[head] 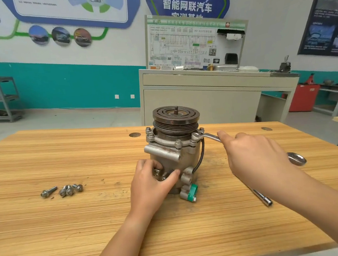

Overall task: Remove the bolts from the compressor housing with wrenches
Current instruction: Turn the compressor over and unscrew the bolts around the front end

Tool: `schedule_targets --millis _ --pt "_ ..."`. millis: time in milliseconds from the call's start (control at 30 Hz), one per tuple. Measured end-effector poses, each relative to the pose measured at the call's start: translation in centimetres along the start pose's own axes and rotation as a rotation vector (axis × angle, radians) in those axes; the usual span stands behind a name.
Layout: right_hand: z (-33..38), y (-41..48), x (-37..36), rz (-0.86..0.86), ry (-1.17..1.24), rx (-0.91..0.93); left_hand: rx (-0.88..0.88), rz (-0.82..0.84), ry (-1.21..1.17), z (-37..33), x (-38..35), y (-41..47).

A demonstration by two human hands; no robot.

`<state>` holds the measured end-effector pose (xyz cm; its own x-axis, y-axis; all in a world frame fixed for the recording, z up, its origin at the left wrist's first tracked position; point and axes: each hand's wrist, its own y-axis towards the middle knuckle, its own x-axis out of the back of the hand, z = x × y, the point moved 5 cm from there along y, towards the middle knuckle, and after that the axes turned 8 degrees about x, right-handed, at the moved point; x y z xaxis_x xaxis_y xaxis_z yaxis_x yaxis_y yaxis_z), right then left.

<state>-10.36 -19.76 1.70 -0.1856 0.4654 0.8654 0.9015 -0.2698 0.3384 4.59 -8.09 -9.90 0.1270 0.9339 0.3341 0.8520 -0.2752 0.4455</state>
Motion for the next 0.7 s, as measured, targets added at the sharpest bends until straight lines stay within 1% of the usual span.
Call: schedule_targets --millis 100,233,333,467,533,600,700 --pt "0.9 0.3 0.0 0.042 -0.036 0.049 0.000 -0.001 -0.005 0.1 -0.1 0.0" --pt "2.4 0.9 1.2 0.156 -0.126 0.145 0.003 0.005 -0.008 0.1 -0.1 0.1" --pt "2.9 1.3 1.9 0.187 -0.148 0.211 0.000 0.004 -0.020 0.0 -0.1 0.1" --pt "0.9 1.2 0.9 0.088 -0.127 0.203 0.014 0.007 -0.036 0.2 -0.1 0.2" --pt "-0.4 1.8 0.3 0.058 -0.122 0.228 0.018 0.010 -0.030 0.2 -0.2 0.2" --pt "-1.6 2.9 -0.1 0.024 -0.196 0.287 0.019 0.009 -0.028 0.2 -0.2 0.2" --pt "-2.5 5.1 -0.7 -0.038 -0.296 0.302 0.014 0.007 -0.021 0.2 -0.1 0.1"
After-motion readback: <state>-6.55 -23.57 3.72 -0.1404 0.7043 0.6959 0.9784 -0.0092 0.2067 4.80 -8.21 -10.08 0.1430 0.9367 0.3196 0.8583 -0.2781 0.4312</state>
